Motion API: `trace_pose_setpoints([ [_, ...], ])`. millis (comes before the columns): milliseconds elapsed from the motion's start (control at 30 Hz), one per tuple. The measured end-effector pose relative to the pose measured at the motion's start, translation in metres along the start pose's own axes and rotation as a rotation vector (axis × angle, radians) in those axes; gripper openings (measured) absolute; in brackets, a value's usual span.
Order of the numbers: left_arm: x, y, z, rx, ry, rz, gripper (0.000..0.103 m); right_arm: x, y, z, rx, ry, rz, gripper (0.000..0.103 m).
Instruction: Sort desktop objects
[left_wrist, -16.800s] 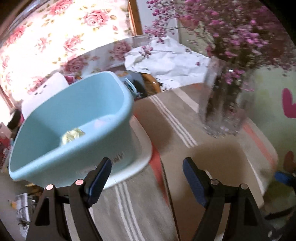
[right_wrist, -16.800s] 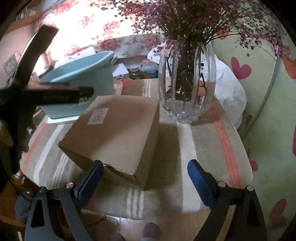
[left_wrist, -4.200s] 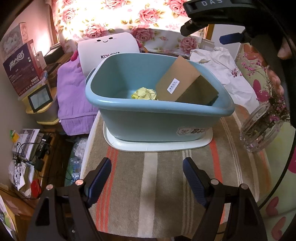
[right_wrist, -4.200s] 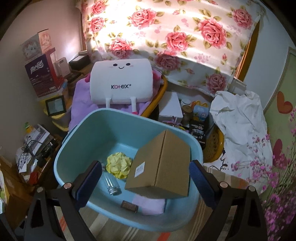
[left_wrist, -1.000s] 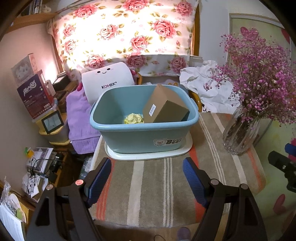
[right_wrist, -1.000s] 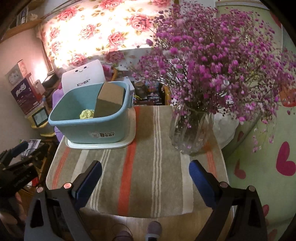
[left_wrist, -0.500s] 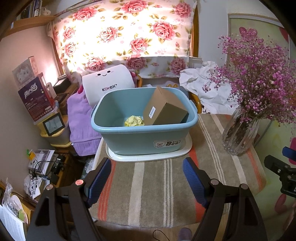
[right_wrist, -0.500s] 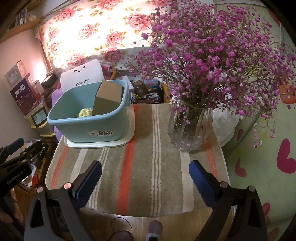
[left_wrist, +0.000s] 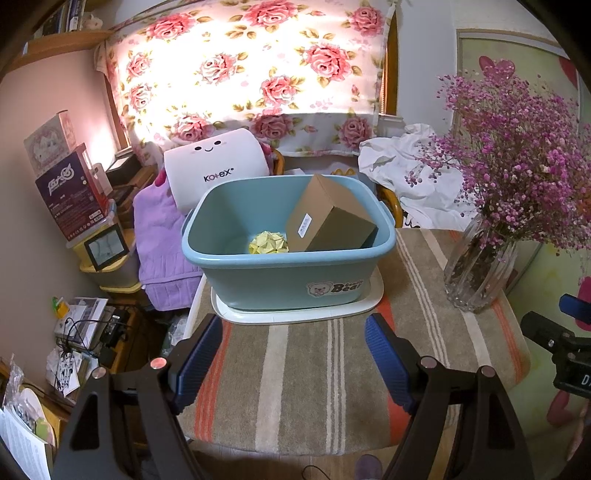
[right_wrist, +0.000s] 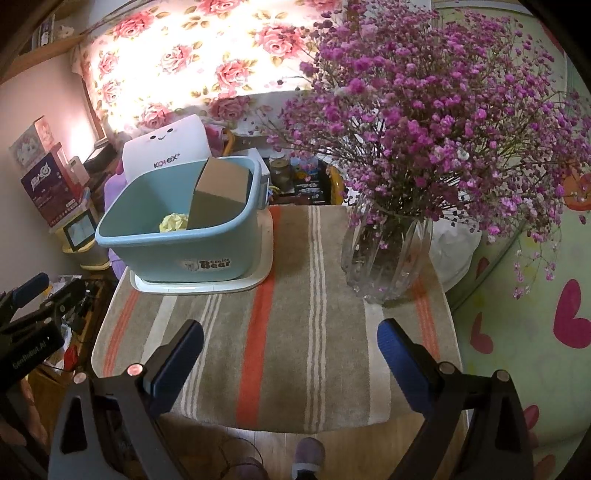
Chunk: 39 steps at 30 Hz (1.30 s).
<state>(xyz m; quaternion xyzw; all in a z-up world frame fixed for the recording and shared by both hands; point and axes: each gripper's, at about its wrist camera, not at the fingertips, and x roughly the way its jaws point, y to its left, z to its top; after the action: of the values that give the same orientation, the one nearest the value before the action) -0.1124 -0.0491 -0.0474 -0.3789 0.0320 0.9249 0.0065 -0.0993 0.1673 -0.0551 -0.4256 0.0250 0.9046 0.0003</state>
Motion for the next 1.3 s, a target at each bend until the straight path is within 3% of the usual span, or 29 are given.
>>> trace_pose_setpoints([
  [1300,0.0,0.01,0.002,-0.024,-0.011,-0.015,0.083,0.011,0.003,0.011,0.004,0.01,-0.017,0.098],
])
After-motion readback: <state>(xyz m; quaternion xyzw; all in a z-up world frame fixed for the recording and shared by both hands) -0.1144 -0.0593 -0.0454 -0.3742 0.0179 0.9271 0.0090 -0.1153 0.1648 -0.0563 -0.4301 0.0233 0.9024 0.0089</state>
